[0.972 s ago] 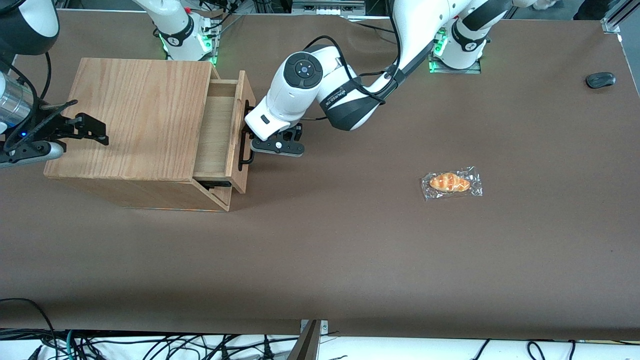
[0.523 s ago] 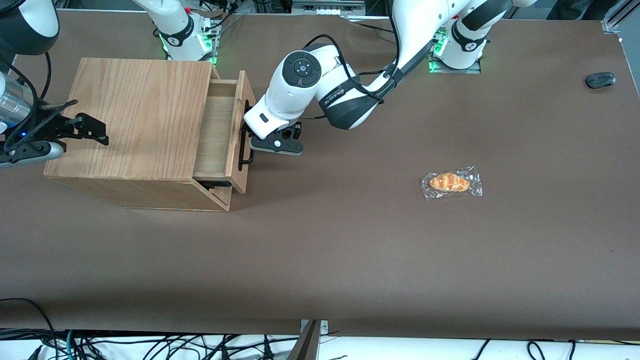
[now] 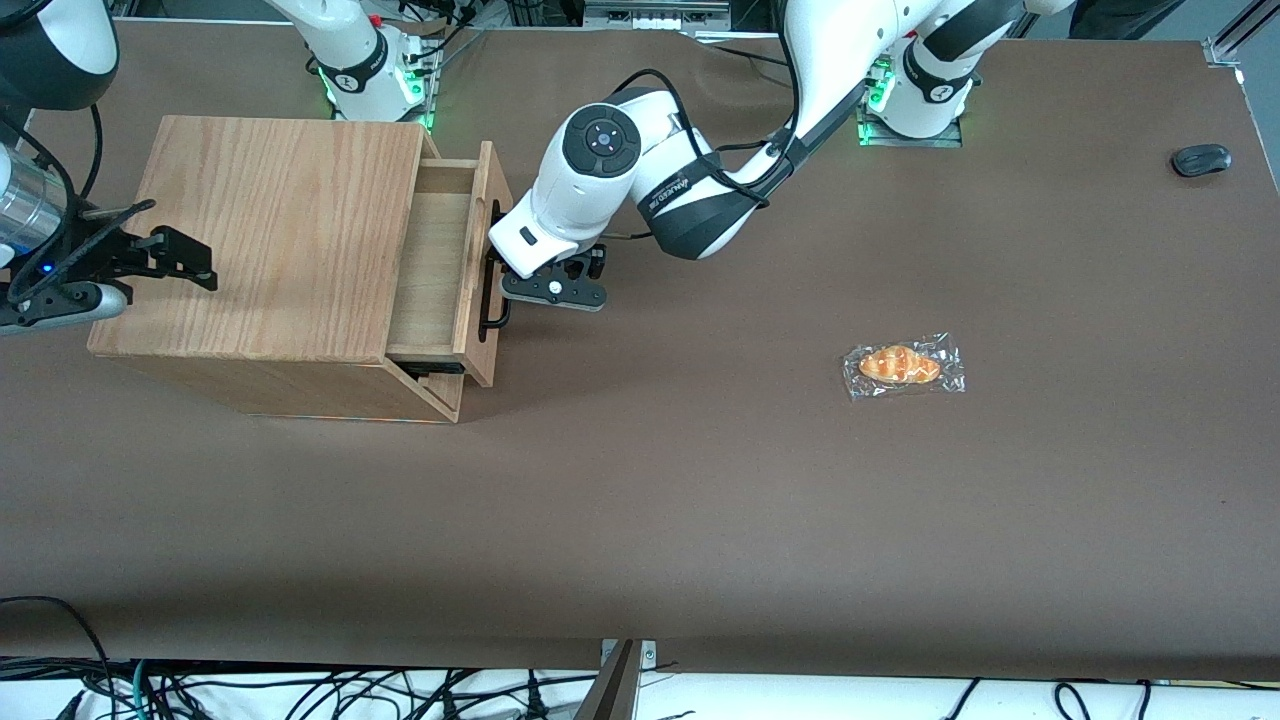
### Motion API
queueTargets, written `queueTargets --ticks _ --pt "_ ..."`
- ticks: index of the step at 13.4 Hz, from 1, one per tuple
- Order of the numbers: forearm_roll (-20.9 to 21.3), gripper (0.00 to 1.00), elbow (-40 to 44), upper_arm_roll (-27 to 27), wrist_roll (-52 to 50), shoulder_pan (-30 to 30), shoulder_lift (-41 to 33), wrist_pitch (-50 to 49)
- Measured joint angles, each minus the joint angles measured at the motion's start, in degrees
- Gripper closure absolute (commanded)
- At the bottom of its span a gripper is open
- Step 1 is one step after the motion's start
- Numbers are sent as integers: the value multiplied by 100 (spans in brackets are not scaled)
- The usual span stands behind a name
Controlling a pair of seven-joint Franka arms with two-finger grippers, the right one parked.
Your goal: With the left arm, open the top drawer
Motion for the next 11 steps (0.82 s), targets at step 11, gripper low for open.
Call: queueTargets --ticks 11 --pt "0 0 0 1 46 63 0 -97"
